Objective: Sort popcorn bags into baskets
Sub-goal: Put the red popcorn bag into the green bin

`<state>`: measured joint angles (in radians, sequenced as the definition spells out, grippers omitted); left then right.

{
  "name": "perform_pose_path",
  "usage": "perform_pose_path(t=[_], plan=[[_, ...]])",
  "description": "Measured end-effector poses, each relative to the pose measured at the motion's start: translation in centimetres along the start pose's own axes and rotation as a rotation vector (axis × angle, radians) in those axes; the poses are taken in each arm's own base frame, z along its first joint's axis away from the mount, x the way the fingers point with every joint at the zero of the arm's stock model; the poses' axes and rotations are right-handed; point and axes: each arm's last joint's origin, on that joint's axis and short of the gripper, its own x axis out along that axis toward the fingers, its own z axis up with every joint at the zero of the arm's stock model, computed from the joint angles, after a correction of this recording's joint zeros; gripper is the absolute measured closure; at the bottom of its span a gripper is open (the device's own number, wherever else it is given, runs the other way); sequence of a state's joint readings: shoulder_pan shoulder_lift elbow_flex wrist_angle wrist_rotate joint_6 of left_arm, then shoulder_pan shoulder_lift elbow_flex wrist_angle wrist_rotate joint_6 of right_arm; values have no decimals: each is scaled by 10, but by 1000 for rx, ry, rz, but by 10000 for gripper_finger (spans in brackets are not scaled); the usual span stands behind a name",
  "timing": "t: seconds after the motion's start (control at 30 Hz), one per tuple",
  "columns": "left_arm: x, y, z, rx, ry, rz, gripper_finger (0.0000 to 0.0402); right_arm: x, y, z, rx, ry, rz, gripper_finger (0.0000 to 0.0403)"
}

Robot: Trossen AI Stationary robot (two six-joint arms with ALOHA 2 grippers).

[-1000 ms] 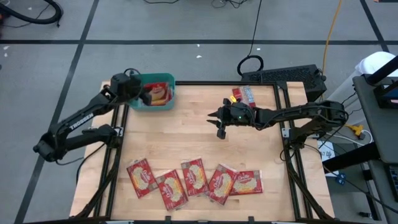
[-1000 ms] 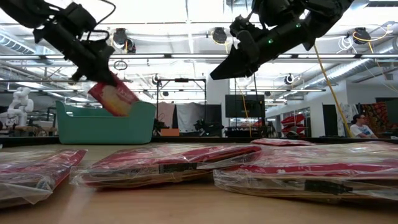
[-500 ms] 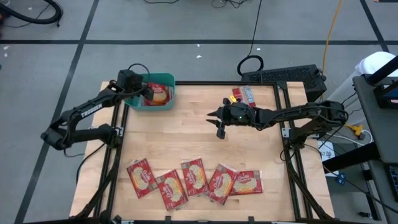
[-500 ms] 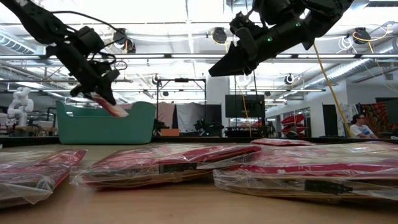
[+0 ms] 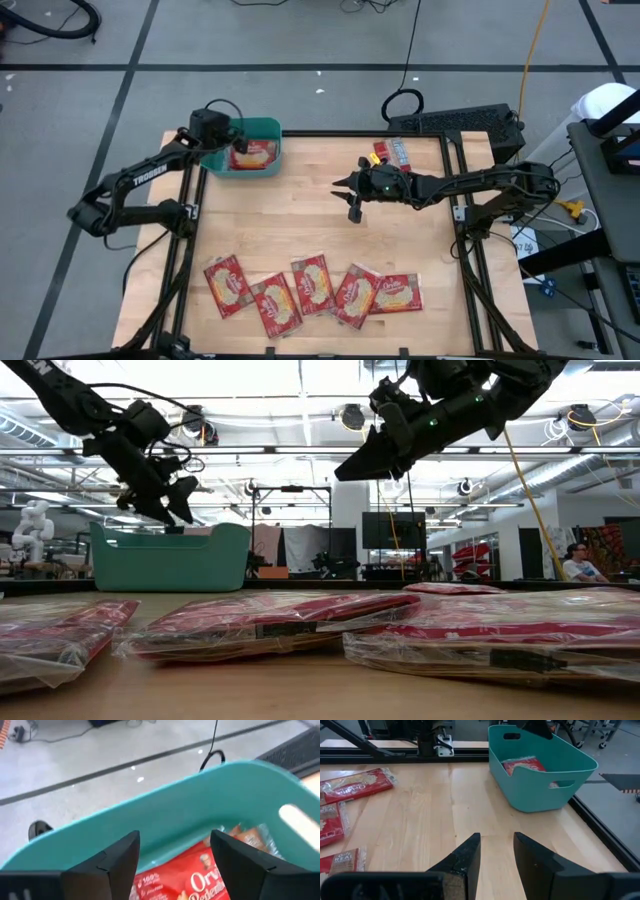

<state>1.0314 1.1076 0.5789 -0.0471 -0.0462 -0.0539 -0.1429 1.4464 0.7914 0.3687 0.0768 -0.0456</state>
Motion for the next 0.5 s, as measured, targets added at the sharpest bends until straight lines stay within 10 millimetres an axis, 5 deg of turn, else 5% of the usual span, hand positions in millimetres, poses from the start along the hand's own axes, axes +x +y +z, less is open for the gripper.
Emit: perform_pose_path(t=[0.5], plan=[[-58,-57,11,149,-187,-475,188,-3,-20,-27,-11,279,-200,291]])
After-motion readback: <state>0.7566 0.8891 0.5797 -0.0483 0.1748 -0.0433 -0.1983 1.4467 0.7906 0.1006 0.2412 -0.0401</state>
